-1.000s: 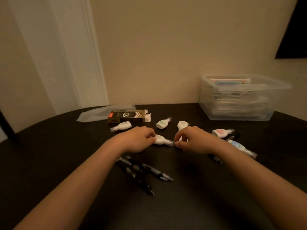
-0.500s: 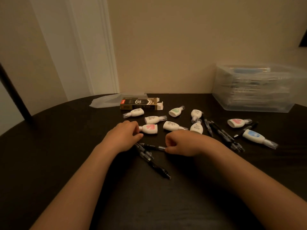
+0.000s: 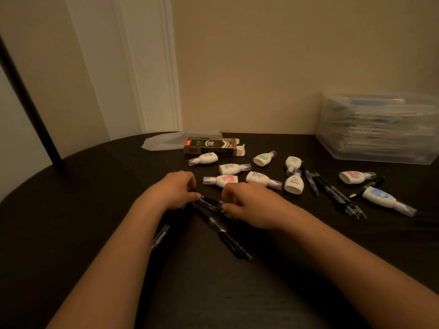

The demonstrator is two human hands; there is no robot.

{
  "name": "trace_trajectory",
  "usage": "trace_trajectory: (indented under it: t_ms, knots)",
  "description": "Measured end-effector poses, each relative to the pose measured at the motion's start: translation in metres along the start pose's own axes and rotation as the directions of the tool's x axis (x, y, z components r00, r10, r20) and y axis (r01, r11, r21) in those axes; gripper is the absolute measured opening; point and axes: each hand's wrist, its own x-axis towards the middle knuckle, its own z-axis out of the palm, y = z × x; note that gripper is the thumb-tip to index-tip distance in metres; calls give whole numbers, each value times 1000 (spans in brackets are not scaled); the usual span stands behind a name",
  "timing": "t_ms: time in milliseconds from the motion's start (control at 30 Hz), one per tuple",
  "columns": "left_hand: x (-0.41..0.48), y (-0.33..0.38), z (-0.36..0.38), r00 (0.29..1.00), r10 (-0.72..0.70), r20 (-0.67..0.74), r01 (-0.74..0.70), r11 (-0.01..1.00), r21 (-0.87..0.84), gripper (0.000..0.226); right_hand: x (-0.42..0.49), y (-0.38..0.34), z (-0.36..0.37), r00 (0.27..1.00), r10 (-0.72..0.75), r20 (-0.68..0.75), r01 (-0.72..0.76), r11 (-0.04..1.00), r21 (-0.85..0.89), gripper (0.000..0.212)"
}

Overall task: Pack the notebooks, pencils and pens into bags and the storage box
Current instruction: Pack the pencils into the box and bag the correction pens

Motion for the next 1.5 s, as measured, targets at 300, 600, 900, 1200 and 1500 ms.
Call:
trace_trajectory:
  t_ms: [300, 600, 900, 1200, 1500]
  knots:
    - [6, 3, 5, 994, 58, -90, -68, 991, -119, 31, 8, -20, 10, 991, 108, 83, -87, 970, -226, 41]
    - [10, 5, 4, 952, -66, -299, -71, 902, -426, 27, 19, -16, -5, 980, 150, 129, -101, 939, -329, 33]
    - [17, 57, -2, 994, -50, -98, -74, 361, -930, 41, -3, 41, -55, 973, -43, 228, -86, 845, 528, 15]
    - [57, 111, 5, 993, -32, -109, -50, 741, -670, 30, 14, 78, -73, 999, -21, -27, 28, 946, 322, 14]
    - [112, 90, -12, 864, -219, -453, -216, 652, -727, 29, 40, 105, -88, 964, 44, -262, 121, 804, 583, 18]
